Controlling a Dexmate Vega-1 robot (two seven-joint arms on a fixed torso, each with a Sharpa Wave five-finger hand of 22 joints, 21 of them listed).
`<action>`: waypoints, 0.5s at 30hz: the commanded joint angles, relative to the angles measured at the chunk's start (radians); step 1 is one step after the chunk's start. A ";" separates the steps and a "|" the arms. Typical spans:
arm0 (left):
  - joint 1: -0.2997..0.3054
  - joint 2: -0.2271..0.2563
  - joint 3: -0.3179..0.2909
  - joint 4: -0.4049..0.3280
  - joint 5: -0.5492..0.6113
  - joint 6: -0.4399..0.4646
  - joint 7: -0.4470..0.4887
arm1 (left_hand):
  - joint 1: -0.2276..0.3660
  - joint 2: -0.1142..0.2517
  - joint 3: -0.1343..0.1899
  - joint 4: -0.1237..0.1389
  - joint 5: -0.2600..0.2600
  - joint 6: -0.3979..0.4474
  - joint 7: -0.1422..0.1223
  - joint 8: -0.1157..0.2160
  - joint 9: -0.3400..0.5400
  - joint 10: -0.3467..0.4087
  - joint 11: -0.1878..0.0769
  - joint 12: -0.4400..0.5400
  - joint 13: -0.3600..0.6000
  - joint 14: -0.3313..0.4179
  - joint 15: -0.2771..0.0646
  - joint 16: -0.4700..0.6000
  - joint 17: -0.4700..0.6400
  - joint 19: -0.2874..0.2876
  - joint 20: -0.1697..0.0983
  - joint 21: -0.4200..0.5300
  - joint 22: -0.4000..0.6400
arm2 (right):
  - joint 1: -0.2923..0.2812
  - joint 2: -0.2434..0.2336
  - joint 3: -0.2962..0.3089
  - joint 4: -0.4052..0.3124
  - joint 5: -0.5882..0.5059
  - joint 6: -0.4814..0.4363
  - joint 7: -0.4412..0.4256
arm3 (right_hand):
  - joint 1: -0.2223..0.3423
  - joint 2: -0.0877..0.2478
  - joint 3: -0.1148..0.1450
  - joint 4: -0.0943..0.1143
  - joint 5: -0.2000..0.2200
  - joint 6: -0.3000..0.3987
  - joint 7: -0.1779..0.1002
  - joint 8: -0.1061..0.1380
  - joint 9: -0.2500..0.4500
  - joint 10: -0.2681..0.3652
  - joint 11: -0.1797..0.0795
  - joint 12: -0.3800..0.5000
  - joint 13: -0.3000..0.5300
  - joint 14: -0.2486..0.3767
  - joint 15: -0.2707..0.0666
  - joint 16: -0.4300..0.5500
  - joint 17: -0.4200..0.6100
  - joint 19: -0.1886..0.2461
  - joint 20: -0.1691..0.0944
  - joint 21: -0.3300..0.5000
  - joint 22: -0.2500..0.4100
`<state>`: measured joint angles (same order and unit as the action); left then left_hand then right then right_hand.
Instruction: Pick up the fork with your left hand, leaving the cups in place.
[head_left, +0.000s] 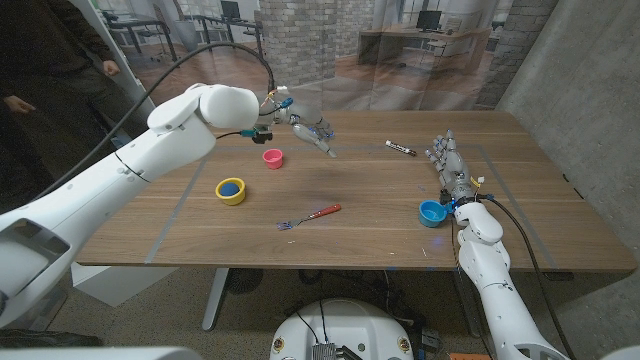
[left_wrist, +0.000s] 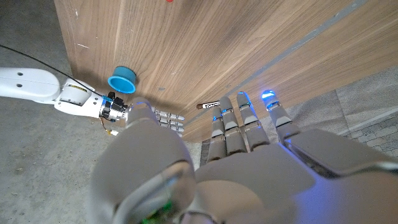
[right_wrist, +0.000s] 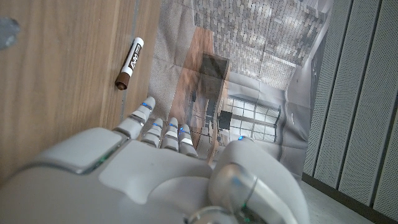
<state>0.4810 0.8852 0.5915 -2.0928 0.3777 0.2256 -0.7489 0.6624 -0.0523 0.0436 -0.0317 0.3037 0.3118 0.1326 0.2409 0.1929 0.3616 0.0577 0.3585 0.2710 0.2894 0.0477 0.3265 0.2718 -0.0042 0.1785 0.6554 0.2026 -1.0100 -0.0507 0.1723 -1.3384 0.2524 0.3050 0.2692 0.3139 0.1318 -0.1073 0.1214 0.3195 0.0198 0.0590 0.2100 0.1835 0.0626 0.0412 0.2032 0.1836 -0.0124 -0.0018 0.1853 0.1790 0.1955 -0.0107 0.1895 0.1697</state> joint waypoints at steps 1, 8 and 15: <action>-0.013 -0.013 0.034 -0.051 0.123 0.082 -0.050 | -0.018 0.003 -0.011 0.004 0.003 0.039 0.009 0.014 0.004 0.035 0.002 0.019 0.010 0.034 0.000 0.020 0.012 0.028 0.006 0.014 0.007 | 0.006 0.000 0.002 0.017 0.007 0.012 0.006 | 0.002 -0.007 -0.004 0.004 -0.003 0.006 0.002 -0.001 0.002 0.006 0.001 -0.001 0.003 0.002 0.002 0.002 0.002 0.010 0.002 0.004 0.002; -0.016 -0.038 0.055 -0.053 0.185 0.126 -0.073 | -0.027 0.013 -0.018 0.012 -0.001 0.082 0.017 0.021 0.003 0.094 0.009 0.046 0.020 0.094 -0.007 0.051 0.024 0.065 0.009 0.027 0.009 | 0.011 -0.003 0.004 0.028 0.011 0.018 0.011 | 0.002 -0.007 -0.005 0.003 -0.003 0.006 0.001 -0.002 0.002 0.007 0.001 -0.001 0.003 0.002 0.003 0.002 0.002 0.011 0.002 0.004 0.002; -0.039 -0.061 0.082 -0.042 0.228 0.151 -0.125 | -0.044 0.043 -0.018 0.028 -0.012 0.127 0.030 0.026 0.003 0.151 0.010 0.071 0.033 0.153 -0.007 0.084 0.039 0.093 0.018 0.038 0.011 | 0.014 -0.004 0.006 0.036 0.015 0.024 0.015 | 0.002 -0.008 -0.006 0.003 -0.002 0.007 0.002 -0.003 0.002 0.007 0.002 -0.002 0.004 0.002 0.003 0.002 0.002 0.011 0.002 0.004 0.002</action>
<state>0.4659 0.8559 0.6357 -2.1341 0.5029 0.3104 -0.7997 0.6186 -0.0207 0.0215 -0.0096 0.2991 0.4225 0.1537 0.2604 0.1928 0.4969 0.0686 0.4215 0.2976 0.4226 0.0413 0.3984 0.3039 0.0771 0.1898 0.6863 0.2110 -1.0032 -0.0511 0.1744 -1.3192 0.2612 0.3196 0.2779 0.3139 0.1319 -0.1073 0.1214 0.3196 0.0197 0.0590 0.2100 0.1835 0.0625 0.0412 0.2032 0.1837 -0.0124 -0.0018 0.1853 0.1790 0.1955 -0.0107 0.1895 0.1697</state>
